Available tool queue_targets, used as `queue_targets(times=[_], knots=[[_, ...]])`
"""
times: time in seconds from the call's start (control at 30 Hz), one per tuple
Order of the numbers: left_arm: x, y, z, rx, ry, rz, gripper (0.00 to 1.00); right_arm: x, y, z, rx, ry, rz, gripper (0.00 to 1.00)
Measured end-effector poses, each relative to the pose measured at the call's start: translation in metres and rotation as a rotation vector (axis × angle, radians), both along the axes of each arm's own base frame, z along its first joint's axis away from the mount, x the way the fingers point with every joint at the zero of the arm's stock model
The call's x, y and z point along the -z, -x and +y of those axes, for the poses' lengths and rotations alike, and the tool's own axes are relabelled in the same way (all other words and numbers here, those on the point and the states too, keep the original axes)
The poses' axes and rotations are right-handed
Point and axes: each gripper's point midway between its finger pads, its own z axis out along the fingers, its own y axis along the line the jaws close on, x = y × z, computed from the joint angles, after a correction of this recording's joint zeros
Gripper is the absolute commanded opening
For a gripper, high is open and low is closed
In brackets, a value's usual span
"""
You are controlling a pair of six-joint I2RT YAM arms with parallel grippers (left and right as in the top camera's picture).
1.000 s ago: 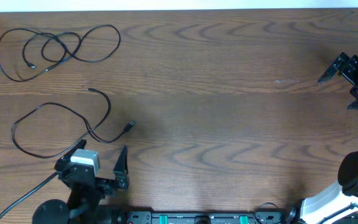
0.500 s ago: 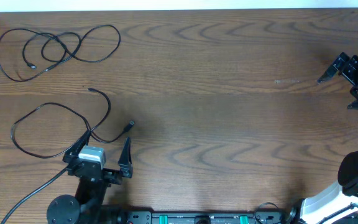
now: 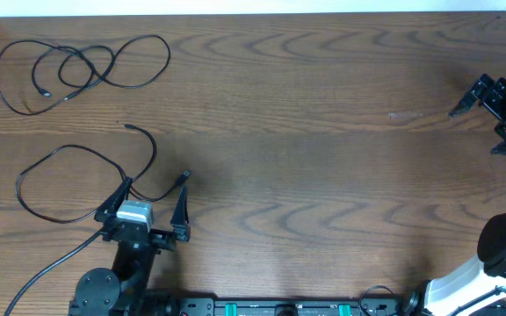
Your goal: Untangle cables
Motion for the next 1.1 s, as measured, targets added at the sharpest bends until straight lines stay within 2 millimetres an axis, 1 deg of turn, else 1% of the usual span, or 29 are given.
queue_targets(times=[0.13,0.37,0.6,0.9,1.1], knots=[[0.003,-0.006,0.000,0.000,0.003,-0.024,0.95,0.000,0.000,0.000,0.000,0.000,0.000,0.99],[0.026,-0.019,0.001,-0.006,0.064,-0.010,0.95,0.000,0.000,0.000,0.000,0.000,0.000,0.99],[0.037,-0.027,0.004,-0.023,0.104,-0.025,0.95,0.000,0.000,0.000,0.000,0.000,0.000,0.99],[0.045,-0.033,0.009,-0.054,0.121,-0.051,0.95,0.000,0.000,0.000,0.000,0.000,0.000,0.99],[0.043,-0.035,0.015,-0.086,0.138,-0.075,0.95,0.000,0.000,0.000,0.000,0.000,0.000,0.99]])
